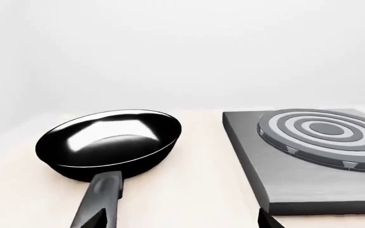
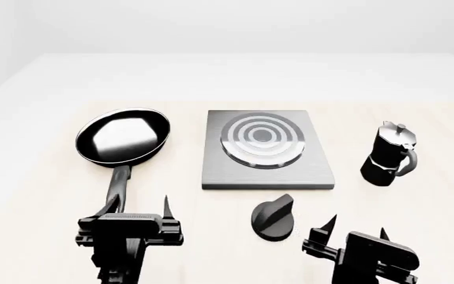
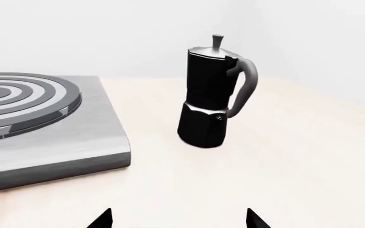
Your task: Turn on the stove and put the frying pan on it.
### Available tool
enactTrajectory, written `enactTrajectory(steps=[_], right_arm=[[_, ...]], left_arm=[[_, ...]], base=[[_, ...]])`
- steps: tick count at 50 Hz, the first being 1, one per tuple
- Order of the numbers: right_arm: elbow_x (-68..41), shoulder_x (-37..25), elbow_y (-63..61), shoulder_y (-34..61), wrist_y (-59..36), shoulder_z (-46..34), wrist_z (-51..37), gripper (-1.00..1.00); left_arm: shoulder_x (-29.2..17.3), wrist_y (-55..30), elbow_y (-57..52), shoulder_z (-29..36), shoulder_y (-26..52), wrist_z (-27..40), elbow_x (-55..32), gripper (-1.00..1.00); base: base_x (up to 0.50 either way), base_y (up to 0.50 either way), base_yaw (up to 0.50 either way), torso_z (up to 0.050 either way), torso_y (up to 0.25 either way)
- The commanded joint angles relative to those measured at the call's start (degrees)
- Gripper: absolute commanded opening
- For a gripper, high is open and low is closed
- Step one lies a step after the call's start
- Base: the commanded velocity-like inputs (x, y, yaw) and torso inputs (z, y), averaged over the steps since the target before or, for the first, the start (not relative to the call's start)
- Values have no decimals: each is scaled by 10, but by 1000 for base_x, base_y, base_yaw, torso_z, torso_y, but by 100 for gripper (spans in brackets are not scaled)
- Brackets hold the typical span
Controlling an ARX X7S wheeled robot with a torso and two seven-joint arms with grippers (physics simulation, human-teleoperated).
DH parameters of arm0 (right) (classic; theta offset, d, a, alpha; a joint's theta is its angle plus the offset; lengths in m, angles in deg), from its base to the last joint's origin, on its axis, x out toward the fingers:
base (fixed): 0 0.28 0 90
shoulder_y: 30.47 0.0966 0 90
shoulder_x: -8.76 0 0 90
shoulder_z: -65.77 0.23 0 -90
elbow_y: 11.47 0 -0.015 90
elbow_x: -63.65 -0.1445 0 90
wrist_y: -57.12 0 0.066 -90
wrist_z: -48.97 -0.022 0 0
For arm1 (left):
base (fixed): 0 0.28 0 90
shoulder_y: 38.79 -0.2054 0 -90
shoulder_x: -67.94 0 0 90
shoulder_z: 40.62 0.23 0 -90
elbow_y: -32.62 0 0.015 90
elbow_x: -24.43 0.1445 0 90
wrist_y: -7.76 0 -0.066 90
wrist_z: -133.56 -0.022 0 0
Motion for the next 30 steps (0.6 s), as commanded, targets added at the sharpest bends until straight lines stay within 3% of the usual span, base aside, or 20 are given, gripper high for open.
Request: enactTrajectory(steps=[1,10,22,30], right_arm=[[-1,-2,15,6,7,-5,2,100],[0,-4,15,7,5,-10,-1,100],[-1,-7,6,5,-4,-14,-5,100],[-3,-8,-1,2,-4,-13,-10,100]], left_arm=[[-35,-126,-73,-13,68,-3,-40,100],[-60,-236,-83,-33,165,-9,-82,100],[-65,-275,48,-20,317,-42,-71,100],[-58,-309,122,-11,373,-48,-70,100]], base=[[0,0,0,0,0],[0,0,0,0,0],[0,0,0,0,0],[0,0,0,0,0]])
